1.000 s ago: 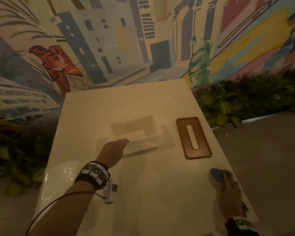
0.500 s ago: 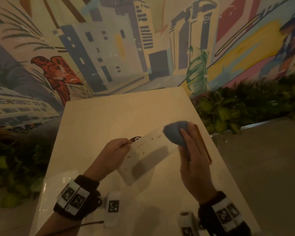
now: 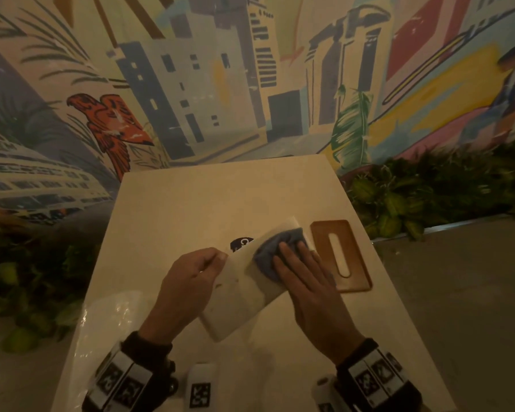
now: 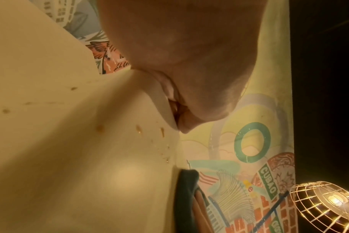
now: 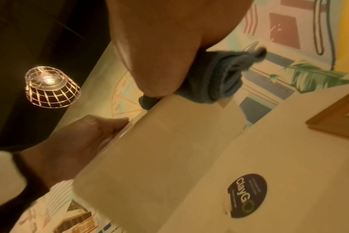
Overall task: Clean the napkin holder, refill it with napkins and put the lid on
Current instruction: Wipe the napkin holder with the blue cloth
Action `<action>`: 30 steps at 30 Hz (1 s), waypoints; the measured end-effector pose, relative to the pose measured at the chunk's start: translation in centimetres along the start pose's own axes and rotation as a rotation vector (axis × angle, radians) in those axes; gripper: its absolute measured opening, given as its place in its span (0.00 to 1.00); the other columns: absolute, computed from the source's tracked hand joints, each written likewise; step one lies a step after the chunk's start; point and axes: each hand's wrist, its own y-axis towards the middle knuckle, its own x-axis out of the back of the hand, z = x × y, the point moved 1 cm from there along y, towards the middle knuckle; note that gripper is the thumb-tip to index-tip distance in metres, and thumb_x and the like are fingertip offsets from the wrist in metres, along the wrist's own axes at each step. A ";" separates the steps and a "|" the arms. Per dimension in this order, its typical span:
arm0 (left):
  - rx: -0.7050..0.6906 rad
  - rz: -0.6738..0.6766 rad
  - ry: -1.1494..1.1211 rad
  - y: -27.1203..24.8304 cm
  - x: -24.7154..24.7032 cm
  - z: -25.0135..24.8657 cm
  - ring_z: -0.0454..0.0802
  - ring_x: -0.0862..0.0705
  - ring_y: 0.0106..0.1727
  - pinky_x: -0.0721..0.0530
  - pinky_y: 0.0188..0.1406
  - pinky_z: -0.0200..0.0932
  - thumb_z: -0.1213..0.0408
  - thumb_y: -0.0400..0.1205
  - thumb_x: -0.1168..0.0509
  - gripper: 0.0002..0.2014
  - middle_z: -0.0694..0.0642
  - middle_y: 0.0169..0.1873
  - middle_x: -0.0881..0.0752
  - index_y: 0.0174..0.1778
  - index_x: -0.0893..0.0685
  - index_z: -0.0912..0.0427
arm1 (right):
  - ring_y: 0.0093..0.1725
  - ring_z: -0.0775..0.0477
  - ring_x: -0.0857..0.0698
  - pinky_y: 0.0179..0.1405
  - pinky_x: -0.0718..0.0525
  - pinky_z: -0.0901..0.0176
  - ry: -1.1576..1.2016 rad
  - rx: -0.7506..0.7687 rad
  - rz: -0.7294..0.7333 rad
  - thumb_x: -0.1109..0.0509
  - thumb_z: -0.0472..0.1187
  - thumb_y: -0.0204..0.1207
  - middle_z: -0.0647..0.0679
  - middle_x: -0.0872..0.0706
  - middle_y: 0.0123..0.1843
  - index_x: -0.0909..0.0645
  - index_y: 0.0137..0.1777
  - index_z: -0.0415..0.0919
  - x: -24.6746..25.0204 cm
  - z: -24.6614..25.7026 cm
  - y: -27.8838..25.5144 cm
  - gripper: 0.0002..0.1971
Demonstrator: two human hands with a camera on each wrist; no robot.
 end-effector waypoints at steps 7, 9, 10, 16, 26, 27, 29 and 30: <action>-0.011 0.002 -0.087 -1.0 -0.9 -1.7 0.58 0.21 0.32 0.23 0.34 0.57 0.39 0.81 0.50 0.29 0.61 0.31 0.17 0.38 0.19 0.62 | 0.83 0.40 0.43 0.80 0.41 0.39 -0.023 -0.168 -0.046 0.44 0.44 0.82 0.43 0.39 0.82 0.39 0.80 0.39 1.1 1.3 3.3 0.27; 0.070 -0.009 -0.169 -0.9 -1.0 -1.7 0.64 0.16 0.40 0.18 0.43 0.61 0.33 0.77 0.51 0.34 0.64 0.37 0.13 0.42 0.14 0.61 | 0.82 0.40 0.43 0.79 0.44 0.37 -0.038 -0.047 0.022 0.40 0.43 0.79 0.44 0.40 0.82 0.39 0.80 0.41 0.5 3.5 2.6 0.29; 0.116 -0.013 -0.218 -0.8 -0.9 -1.7 0.65 0.15 0.42 0.17 0.46 0.62 0.30 0.75 0.51 0.36 0.64 0.37 0.12 0.42 0.13 0.59 | 0.82 0.40 0.43 0.79 0.45 0.38 -0.033 0.012 0.062 0.38 0.42 0.78 0.45 0.40 0.82 0.41 0.81 0.43 0.1 4.3 1.7 0.30; 0.129 0.030 -0.266 -1.4 -0.1 -1.7 0.49 0.11 0.40 0.15 0.51 0.63 0.30 0.77 0.64 0.38 0.52 0.38 0.08 0.42 0.10 0.44 | 0.84 0.44 0.44 0.81 0.41 0.46 0.000 -0.022 0.073 0.42 0.36 0.80 0.45 0.38 0.83 0.39 0.80 0.43 1.3 -0.3 -1.3 0.27; 0.243 0.086 -0.559 -0.5 -1.1 -3.3 0.57 0.10 0.46 0.18 0.53 0.55 0.22 0.68 0.61 0.49 0.63 0.42 0.09 0.46 0.11 0.61 | 0.82 0.40 0.40 0.78 0.47 0.37 -0.035 0.055 0.149 0.41 0.44 0.77 0.44 0.34 0.81 0.39 0.80 0.45 1.0 7.3 1.5 0.29; 0.255 0.087 -0.571 -0.4 -1.0 -3.3 0.55 0.10 0.45 0.18 0.52 0.53 0.22 0.67 0.61 0.48 0.62 0.41 0.09 0.46 0.12 0.60 | 0.82 0.40 0.40 0.78 0.48 0.38 -0.036 0.110 0.165 0.41 0.43 0.78 0.45 0.35 0.81 0.40 0.80 0.46 0.6 8.2 0.7 0.29; 0.258 0.087 -0.590 -0.2 -0.8 -3.3 0.53 0.11 0.42 0.18 0.48 0.50 0.21 0.65 0.61 0.48 0.58 0.38 0.09 0.44 0.12 0.59 | 0.82 0.41 0.39 0.79 0.46 0.41 -0.041 0.188 0.182 0.43 0.41 0.80 0.47 0.34 0.81 0.37 0.79 0.46 0.6 8.3 -0.7 0.26; 0.259 0.082 -0.586 -0.1 -0.7 -3.2 0.52 0.12 0.40 0.19 0.45 0.49 0.21 0.66 0.63 0.48 0.56 0.36 0.10 0.43 0.13 0.59 | 0.82 0.41 0.39 0.79 0.44 0.42 -0.042 0.206 0.184 0.41 0.40 0.80 0.47 0.33 0.80 0.35 0.78 0.46 0.8 7.6 -1.2 0.26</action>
